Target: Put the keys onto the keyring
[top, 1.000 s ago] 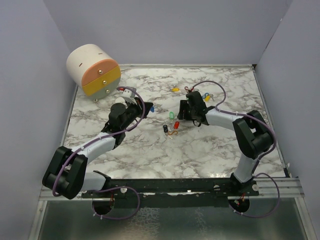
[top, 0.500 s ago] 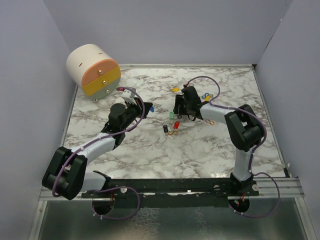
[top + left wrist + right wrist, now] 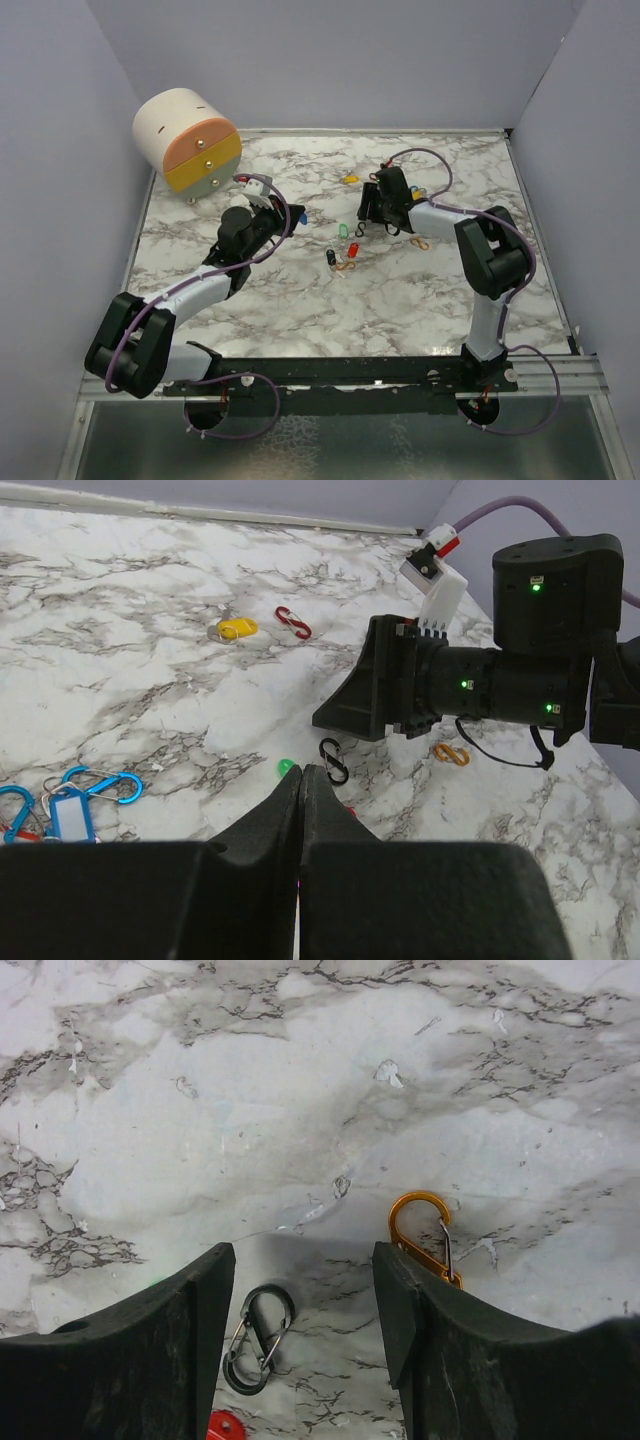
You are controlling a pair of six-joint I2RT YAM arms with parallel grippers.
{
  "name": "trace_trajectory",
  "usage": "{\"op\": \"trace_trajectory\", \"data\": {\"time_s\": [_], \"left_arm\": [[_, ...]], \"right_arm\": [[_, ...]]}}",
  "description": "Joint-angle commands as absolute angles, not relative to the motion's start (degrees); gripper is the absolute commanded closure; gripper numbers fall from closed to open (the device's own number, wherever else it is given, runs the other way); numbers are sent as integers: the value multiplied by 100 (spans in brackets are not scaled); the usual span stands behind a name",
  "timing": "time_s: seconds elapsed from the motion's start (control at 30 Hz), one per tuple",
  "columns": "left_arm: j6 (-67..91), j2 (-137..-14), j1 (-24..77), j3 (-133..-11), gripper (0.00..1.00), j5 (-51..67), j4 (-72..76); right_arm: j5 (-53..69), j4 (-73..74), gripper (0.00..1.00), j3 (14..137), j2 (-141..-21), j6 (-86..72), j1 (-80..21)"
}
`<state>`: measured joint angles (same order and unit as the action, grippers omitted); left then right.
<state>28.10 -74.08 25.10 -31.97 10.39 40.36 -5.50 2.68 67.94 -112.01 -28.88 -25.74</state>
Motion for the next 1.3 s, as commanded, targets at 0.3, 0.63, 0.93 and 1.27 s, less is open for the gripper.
{"op": "trace_trajectory", "data": {"time_s": [0.3, 0.63, 0.93, 1.27], "left_arm": [[2728, -7647, 2516, -3295, 100, 984, 4140], [2716, -7671, 2513, -3277, 100, 1138, 4226], [2709, -7694, 2513, -3268, 100, 1194, 4277], [2721, -7712, 2512, -3258, 100, 1218, 4307]], "right_arm": [[-698, -317, 42, 6379, -10377, -2129, -2531], [-1629, 711, 40, 6661, -10370, -1984, -2530], [-2121, 749, 38, 6699, -10704, -1688, -2516], [-1953, 858, 40, 6889, -11102, -1694, -2479]]}}
